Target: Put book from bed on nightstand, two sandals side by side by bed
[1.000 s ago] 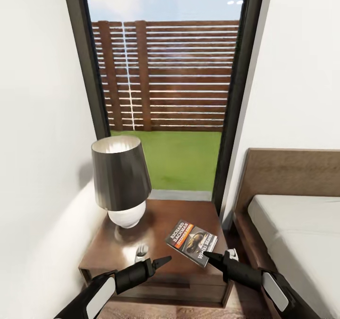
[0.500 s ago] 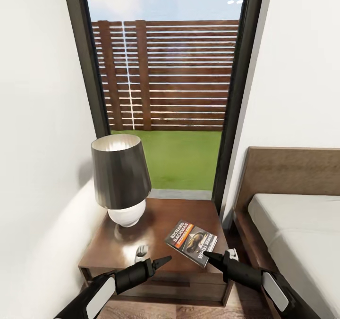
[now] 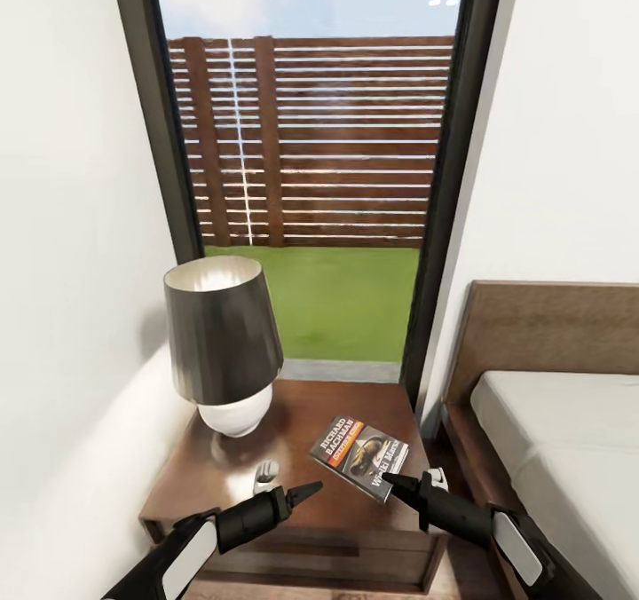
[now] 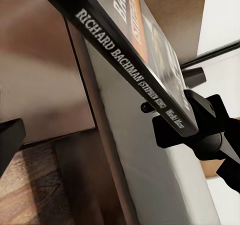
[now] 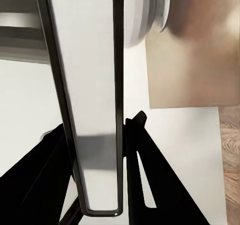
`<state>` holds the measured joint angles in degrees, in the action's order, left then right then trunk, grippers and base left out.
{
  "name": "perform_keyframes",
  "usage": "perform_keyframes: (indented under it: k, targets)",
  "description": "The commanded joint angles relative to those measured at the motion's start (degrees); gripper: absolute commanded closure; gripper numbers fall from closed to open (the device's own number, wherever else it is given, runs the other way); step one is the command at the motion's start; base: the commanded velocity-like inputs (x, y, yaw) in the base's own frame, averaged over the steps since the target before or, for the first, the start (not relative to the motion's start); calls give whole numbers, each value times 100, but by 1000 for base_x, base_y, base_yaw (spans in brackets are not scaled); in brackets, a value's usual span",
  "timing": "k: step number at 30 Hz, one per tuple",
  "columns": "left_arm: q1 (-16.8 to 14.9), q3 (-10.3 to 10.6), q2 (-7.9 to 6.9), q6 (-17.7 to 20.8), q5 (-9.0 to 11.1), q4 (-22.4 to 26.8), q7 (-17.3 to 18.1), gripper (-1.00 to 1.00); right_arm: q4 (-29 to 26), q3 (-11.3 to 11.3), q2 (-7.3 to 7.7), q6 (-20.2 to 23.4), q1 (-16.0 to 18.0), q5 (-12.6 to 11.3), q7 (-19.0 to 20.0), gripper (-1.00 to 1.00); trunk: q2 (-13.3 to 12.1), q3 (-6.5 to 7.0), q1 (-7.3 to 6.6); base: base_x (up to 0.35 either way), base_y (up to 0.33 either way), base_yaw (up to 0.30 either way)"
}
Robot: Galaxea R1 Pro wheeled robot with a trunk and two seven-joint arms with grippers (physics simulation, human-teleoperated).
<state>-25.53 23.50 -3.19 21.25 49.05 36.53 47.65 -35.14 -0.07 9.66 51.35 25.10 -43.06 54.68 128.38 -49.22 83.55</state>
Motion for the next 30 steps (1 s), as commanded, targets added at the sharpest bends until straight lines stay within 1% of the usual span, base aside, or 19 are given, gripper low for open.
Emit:
perform_keyframes:
  k: [1, 10, 24, 30]
  targets:
    - [-5, 25, -6, 50, 60, 2, -1, -100, 0, -2, 1, 24, 3, -10, 16, 100, 2, -6, 0, 130, 0, 0]
    - [-5, 26, -6, 50, 60, 3, -1, -100, 1, -2, 1, 24, 3, -10, 16, 100, 2, -6, 0, 244, 0, 0]
    - [-5, 23, -6, 52, 60, 3, -1, -100, 1, -2, 1, 24, 3, -10, 16, 100, 2, -6, 0, 20, 0, 0]
    - [-5, 23, -6, 55, 60, 0, -9, -100, -1, -2, 1, 24, 3, -10, 16, 100, 243, -113, 132, 0, 0, 0]
